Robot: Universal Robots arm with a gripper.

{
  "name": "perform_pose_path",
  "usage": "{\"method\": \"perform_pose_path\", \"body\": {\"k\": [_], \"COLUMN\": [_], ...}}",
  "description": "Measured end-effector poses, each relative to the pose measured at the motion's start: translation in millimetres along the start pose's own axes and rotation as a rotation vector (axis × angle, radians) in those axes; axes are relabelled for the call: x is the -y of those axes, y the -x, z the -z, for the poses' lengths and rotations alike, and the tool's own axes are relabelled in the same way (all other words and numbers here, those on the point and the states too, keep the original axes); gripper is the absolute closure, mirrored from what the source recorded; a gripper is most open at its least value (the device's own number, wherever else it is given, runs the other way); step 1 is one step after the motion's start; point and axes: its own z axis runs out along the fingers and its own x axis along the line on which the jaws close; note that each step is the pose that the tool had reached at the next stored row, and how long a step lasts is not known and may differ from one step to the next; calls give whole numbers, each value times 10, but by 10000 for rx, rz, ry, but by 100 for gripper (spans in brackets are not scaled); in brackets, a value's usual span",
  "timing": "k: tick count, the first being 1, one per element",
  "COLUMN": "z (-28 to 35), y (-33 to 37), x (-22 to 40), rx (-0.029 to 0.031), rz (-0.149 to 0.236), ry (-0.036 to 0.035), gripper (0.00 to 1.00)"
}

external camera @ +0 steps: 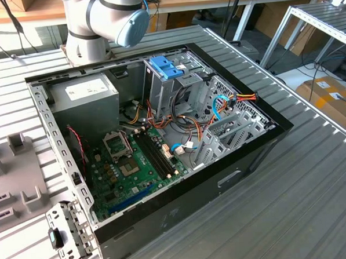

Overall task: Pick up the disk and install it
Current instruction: 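Pick up the disk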

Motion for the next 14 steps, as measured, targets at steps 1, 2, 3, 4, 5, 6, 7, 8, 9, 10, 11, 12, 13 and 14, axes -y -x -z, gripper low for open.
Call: {"method": "perform_pose_path", "body": {"k": [1, 2, 3, 4, 5, 6, 7, 8, 9, 10, 11, 12, 13, 14], "z": [0, 0, 1, 1, 2, 2, 3, 3, 4, 5, 5, 5, 6, 6], "y": [0, 1, 2, 2, 2, 3, 4, 4, 5, 6, 7, 7, 8, 8], "x": [8, 16, 23, 31, 41, 50, 62, 76, 90, 105, 113, 121, 127, 140], "rx": [0, 0, 0, 0, 0, 0, 0, 0, 0, 0, 0, 0, 0, 0], "rz": [0, 0, -1, 0, 0, 0, 0, 0, 0, 0, -1, 0, 0, 0], "ry": [0, 0, 0, 0, 0, 0, 1, 1, 0, 1, 0, 0, 1, 1], "gripper": [64, 64, 64, 64, 64, 64, 64, 64, 64, 64, 64, 64, 64, 64]}}
